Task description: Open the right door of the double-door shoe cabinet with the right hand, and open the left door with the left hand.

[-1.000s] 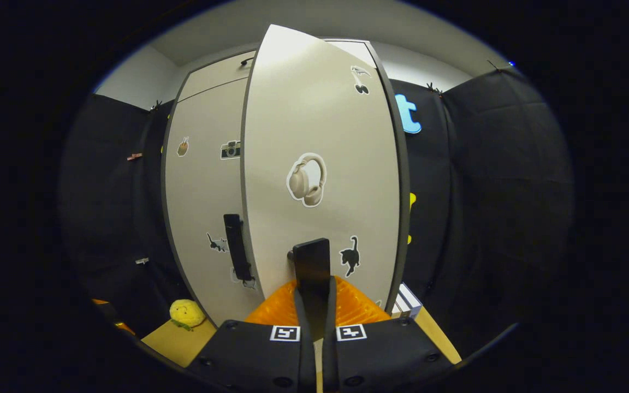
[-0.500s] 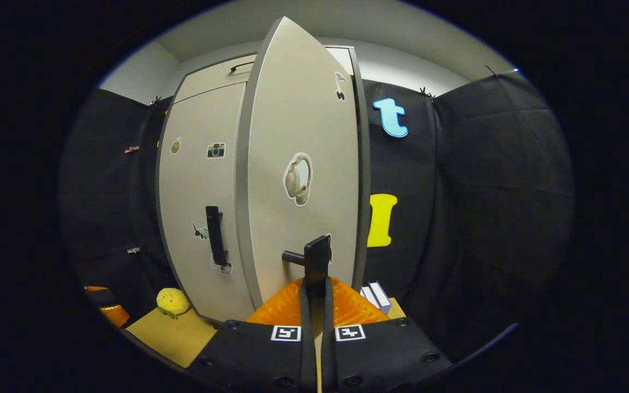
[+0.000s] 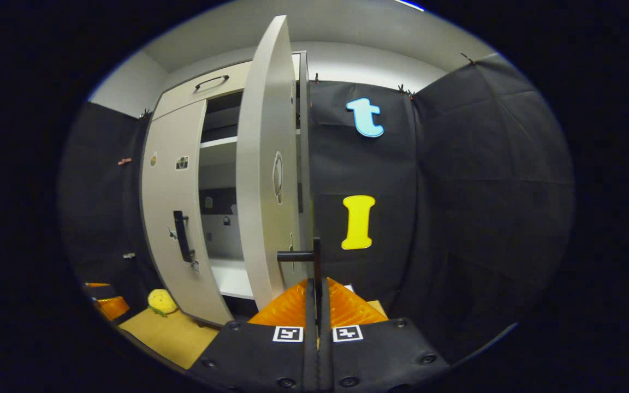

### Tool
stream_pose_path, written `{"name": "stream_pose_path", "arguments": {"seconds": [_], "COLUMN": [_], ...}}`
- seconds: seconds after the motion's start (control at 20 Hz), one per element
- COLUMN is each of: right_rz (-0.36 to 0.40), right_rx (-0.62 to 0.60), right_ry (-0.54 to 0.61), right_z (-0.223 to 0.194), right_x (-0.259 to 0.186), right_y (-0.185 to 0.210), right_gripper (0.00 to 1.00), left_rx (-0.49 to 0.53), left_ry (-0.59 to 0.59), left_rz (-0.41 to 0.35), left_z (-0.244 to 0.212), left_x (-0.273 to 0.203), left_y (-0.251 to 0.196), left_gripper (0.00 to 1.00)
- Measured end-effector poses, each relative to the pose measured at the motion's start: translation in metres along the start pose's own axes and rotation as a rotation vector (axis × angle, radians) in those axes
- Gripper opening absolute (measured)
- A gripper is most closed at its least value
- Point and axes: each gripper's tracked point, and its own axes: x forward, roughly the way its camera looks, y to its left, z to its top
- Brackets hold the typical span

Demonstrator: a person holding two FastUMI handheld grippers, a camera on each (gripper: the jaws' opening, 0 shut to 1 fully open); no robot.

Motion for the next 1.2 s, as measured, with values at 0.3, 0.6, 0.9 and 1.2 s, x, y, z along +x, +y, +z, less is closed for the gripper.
{"name": "stream_pose_path", "arguments": {"seconds": [0.3, 0.6, 0.9, 1.2], "right_rz": [0.033, -0.038, -0.116, -0.110], "right_rx": [-0.012, -0.037, -0.048, -0.036], "right_ry": [-0.005, -0.019, -0.036, -0.005], "right_z": [-0.001, -0.006, -0.005, -0.034], "right_x": [-0.011, -0.043, -0.082, -0.078], "right_y": [-0.005, -0.015, 0.011, 0.101], "right_gripper": [0.05, 0.05, 0.05, 0.15], "left_rx": [-0.036, 0.036, 0.011, 0.014], "left_ry": [-0.011, -0.035, -0.016, -0.010], "left_rz": [-0.008, -0.015, -0.076, -0.117], "left_z": [0.011, 0.020, 0.013, 0.012], "left_x": [0.008, 0.019, 0.029, 0.039], "left_y": [-0.043, -0.028, 0.004, 0.064], "left_gripper": [0.95, 0.95, 0.95, 0.95]}}
